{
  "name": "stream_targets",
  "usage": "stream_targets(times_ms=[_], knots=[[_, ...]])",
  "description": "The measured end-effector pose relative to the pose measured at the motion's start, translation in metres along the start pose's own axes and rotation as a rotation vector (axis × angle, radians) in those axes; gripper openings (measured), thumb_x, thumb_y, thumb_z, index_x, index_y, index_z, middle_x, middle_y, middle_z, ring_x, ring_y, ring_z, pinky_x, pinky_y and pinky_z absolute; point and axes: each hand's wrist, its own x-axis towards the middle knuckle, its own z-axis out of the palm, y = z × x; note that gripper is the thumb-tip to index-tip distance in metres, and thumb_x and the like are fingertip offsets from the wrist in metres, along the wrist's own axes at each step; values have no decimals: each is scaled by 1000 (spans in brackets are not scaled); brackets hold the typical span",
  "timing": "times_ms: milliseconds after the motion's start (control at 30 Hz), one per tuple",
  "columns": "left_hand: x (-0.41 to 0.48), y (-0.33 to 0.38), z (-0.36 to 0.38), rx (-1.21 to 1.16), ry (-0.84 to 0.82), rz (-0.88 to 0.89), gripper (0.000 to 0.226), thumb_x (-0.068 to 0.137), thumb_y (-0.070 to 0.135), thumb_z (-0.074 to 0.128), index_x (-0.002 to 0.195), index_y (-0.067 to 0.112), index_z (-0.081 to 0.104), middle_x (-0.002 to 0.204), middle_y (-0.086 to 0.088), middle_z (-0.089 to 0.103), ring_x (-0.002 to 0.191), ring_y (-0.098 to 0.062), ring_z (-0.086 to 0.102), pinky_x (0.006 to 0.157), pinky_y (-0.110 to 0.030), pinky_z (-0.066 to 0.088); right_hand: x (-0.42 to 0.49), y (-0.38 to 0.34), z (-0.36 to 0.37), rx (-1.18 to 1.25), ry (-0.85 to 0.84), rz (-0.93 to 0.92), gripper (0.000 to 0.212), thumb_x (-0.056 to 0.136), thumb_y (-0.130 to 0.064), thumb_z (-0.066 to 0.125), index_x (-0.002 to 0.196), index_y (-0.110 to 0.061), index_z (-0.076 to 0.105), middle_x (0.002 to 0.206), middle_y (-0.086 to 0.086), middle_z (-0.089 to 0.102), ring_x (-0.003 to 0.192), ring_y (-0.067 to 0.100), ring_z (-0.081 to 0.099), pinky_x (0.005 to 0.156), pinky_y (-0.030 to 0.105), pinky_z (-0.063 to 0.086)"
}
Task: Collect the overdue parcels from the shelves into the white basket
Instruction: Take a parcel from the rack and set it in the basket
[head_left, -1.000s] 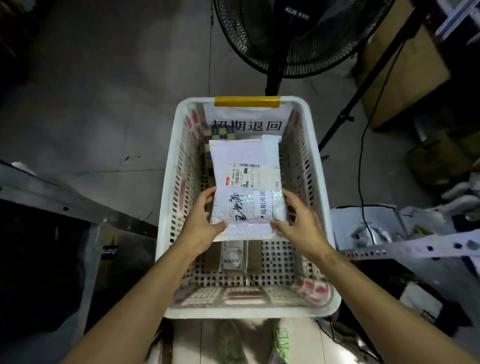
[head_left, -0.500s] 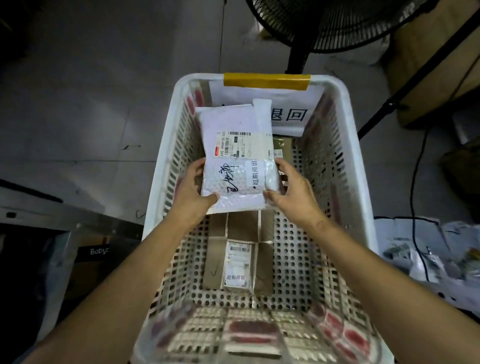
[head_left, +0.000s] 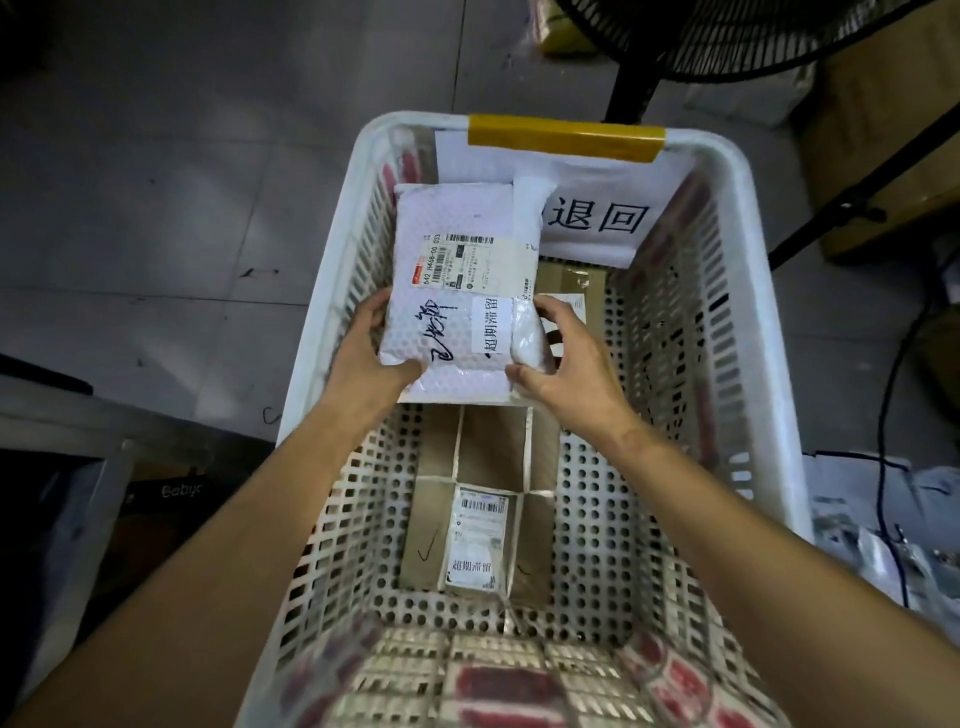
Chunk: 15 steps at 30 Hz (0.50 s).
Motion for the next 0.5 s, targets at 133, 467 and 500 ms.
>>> stream_targets(times_ms=[133,467,500], knots=[[1,-3,1,23,-65,-23,86,81,-1,76,146,34,32,135,12,54,117,-7,55,94,-21,45,-3,2,-3,-56,-35,23,85,77,-20,83,147,-29,35,139,-6,53,119,7,53,103,34,49],[-12,18,-8,341,-105,-59,75,90,23,71,152,23,30,147,-2,51,133,-22,49,112,-39,40,-15,-33,-26,-304,-173,61,66,88,-25,72,146,-22,38,143,-2,51,122,18,54,99,28,40],[-15,22,-10,399,-118,-56,72,91,25,70,151,22,32,148,-4,50,134,-24,48,112,-38,40,-16,-38,-29,-343,-185,62,63,90,-27,70,144,-21,40,142,0,52,123,20,54,100,30,41]])
